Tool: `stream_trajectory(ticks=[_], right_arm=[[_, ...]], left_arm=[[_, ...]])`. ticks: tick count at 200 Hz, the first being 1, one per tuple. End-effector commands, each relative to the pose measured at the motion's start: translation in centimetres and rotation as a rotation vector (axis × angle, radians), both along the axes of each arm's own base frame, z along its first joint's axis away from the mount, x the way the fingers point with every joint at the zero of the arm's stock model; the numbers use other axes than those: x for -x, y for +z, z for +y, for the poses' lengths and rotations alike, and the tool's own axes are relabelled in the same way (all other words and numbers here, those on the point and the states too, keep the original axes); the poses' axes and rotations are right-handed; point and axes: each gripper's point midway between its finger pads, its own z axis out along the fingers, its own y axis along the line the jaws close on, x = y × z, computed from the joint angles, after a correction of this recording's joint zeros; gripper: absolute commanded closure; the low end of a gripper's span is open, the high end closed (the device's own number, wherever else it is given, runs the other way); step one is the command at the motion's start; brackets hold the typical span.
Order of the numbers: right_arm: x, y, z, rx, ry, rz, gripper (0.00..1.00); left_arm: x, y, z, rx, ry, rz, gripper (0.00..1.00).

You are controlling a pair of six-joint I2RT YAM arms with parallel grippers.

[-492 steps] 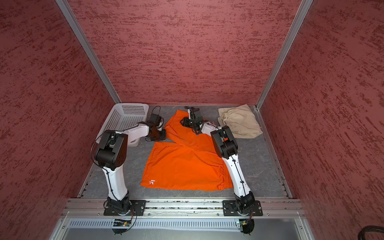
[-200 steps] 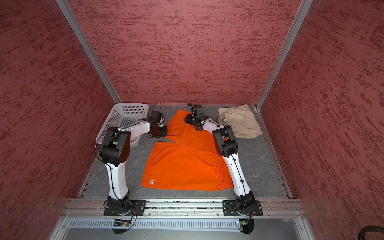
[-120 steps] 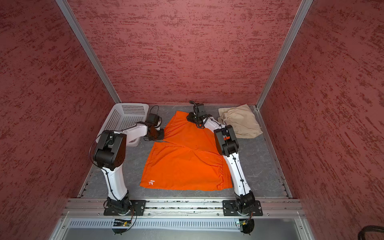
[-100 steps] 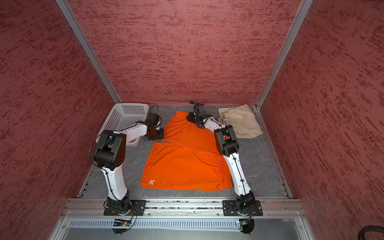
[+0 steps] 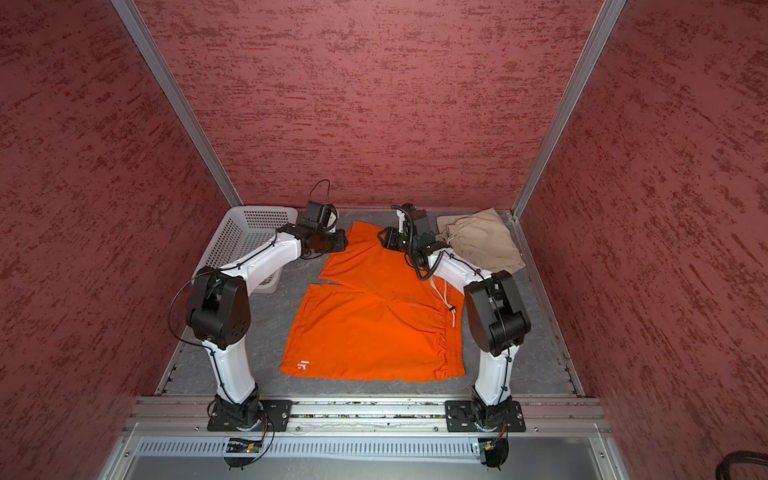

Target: Fold and stack the shorts

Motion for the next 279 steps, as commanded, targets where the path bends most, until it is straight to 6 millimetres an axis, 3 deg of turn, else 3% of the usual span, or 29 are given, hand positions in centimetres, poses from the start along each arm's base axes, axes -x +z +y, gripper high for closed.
stream_trajectory(ticks=[1,55,112,135,170,187,204,230,249,279], right_arm=[[3.5,-3.5,0.8,-0.006,0.037,0.082,0.52],[8.8,-9.1,2.5,0.004,0.113,0.213,0.56],[12.7,-14.8,-0.1,0.111,0.087,0.353,0.57],[14.2,-16.1,-1.1,0.141,0.08,0.389,0.57],[13.5,-14.9,-0.8,0.127,0.068,0.366,0.57],[12.4,-13.3,-0.2,0.106,0.07,0.334,0.56],[11.1,-11.0,0.5,0.089,0.073,0.289,0.55],[9.1,-7.4,1.0,0.06,0.069,0.224,0.54],[7.7,-6.1,0.0,0.053,0.038,0.197,0.54],[5.4,-7.3,-2.6,0.088,-0.021,0.23,0.54]], left_arm=[[-1.0,-4.2,-0.2,0.033,0.065,0.089,0.76],[-2.4,-9.4,0.0,0.05,0.154,0.193,0.77],[-2.6,-13.0,3.5,0.005,0.256,0.275,0.77],[-3.0,-14.0,4.5,0.004,0.269,0.287,0.77],[-4.5,-13.4,5.2,0.001,0.262,0.257,0.77],[-5.3,-11.4,5.2,0.014,0.255,0.22,0.74],[-5.5,-8.1,4.8,0.035,0.237,0.164,0.68],[-3.9,-3.3,3.9,0.081,0.207,0.085,0.66],[-1.8,-1.7,3.2,0.115,0.192,0.066,0.68],[0.8,-3.2,2.8,0.145,0.194,0.112,0.74]])
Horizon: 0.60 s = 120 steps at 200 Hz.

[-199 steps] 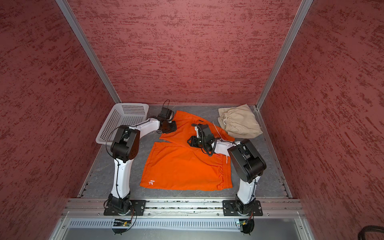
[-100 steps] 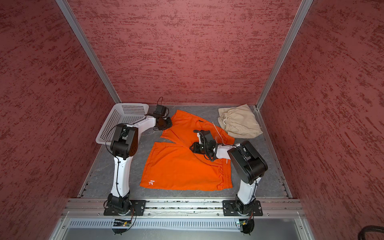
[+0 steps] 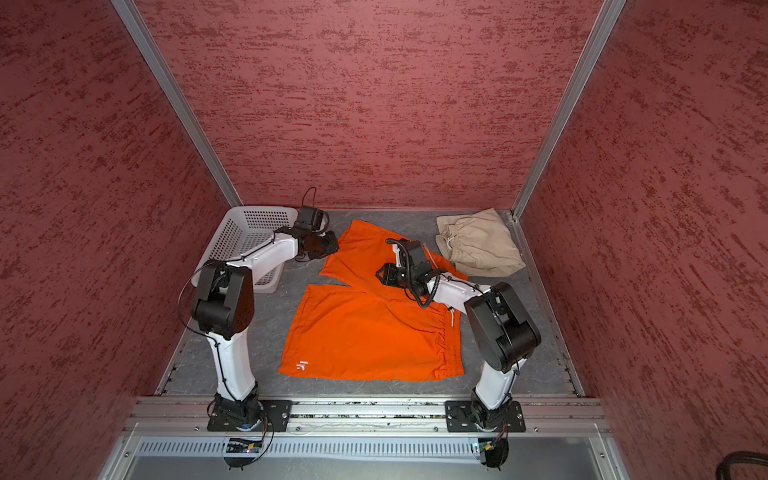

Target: Fold and stack the shorts

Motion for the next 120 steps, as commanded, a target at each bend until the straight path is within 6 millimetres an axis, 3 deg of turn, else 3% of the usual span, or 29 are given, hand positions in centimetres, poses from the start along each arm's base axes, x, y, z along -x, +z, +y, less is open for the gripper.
stream_trajectory(ticks=[1,72,120], right_arm=[[-1.8,-1.0,-2.7,0.059,-0.061,0.031,0.54],[-6.7,-4.7,-6.5,0.145,-0.149,0.078,0.55],[-7.8,-7.5,-5.7,0.173,-0.135,0.125,0.55]], left_arm=[[1.3,-1.2,-0.8,0.037,-0.006,0.018,0.75],[2.2,-7.3,0.3,0.0,0.037,0.164,0.84],[3.2,-10.3,3.7,-0.084,0.098,0.232,0.85]])
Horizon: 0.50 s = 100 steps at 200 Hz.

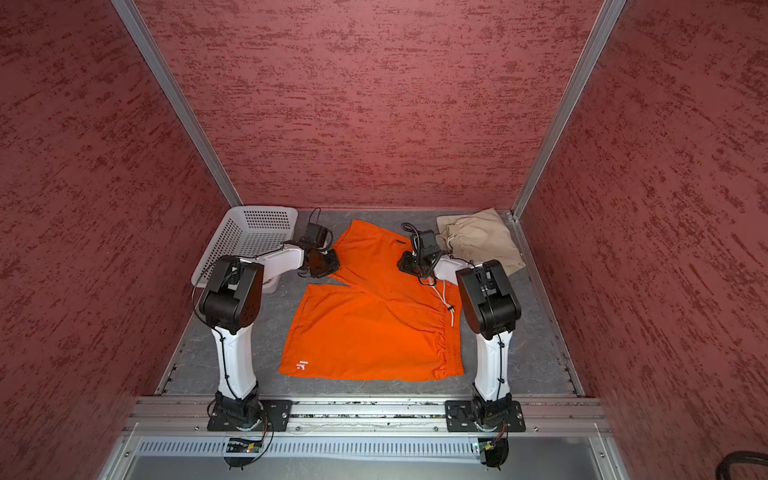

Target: Fold and stack the shorts

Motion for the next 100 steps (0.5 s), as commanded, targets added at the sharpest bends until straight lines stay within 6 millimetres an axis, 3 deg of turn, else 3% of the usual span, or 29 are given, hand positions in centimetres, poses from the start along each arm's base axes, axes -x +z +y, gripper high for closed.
stream_trajectory(ticks=[1,64,84,100], right_arm=[[-0.8,-0.8,0.2,0.028,0.006,0.009,0.55],[-2.6,-3.0,4.8,-0.003,0.08,0.038,0.55],[-3.7,-2.1,5.7,-0.016,0.09,0.021,0.54],[-4.3,-0.1,6.0,-0.027,0.094,-0.014,0.54]], left_arm=[[0.6,-1.5,2.3,-0.062,0.034,0.038,0.85],[0.5,-2.4,6.3,-0.097,0.108,0.055,0.86],[-0.3,-1.0,6.5,-0.087,0.107,0.022,0.85],[-1.1,1.2,6.1,-0.072,0.1,-0.024,0.8]])
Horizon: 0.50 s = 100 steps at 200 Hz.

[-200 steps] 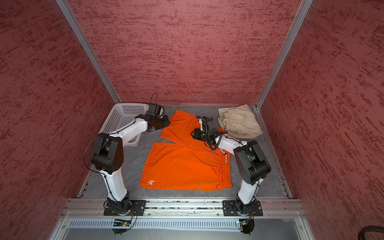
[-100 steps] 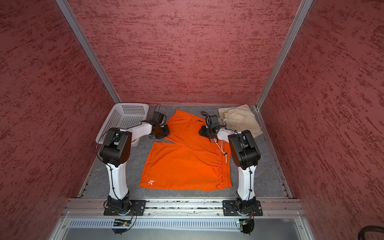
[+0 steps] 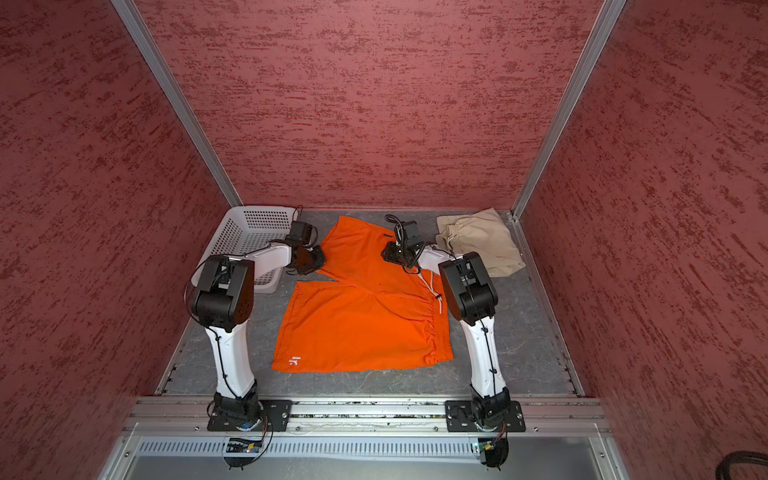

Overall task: Fold and stack the shorts
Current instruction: 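Release the far leg and move both grippers to the shorts' near edge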

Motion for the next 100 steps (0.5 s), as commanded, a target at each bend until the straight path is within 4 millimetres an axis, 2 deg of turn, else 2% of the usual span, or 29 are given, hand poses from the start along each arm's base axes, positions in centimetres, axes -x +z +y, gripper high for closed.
stream_trajectory(ticks=[1,30,59,78,86,100], right_arm=[[0.7,-0.1,0.4,0.012,0.017,0.048,0.54],[1.0,5.8,-0.3,-0.012,0.016,-0.054,0.53],[3.7,10.5,-3.2,-0.091,-0.02,-0.117,0.52],[6.6,11.4,-6.1,-0.11,-0.061,-0.112,0.52],[7.8,12.0,-7.1,-0.116,-0.073,-0.116,0.52],[10.6,11.4,-9.0,-0.124,-0.098,-0.081,0.52]], left_arm=[[0.6,1.2,0.7,-0.031,-0.005,0.006,0.79],[0.0,6.7,-0.8,-0.012,-0.044,-0.101,0.71],[1.3,11.7,-2.3,0.0,-0.084,-0.192,0.63],[3.4,13.4,-3.3,0.01,-0.118,-0.22,0.59],[4.4,13.7,-3.6,0.017,-0.127,-0.222,0.58],[6.6,13.3,-3.8,0.033,-0.131,-0.204,0.56]])
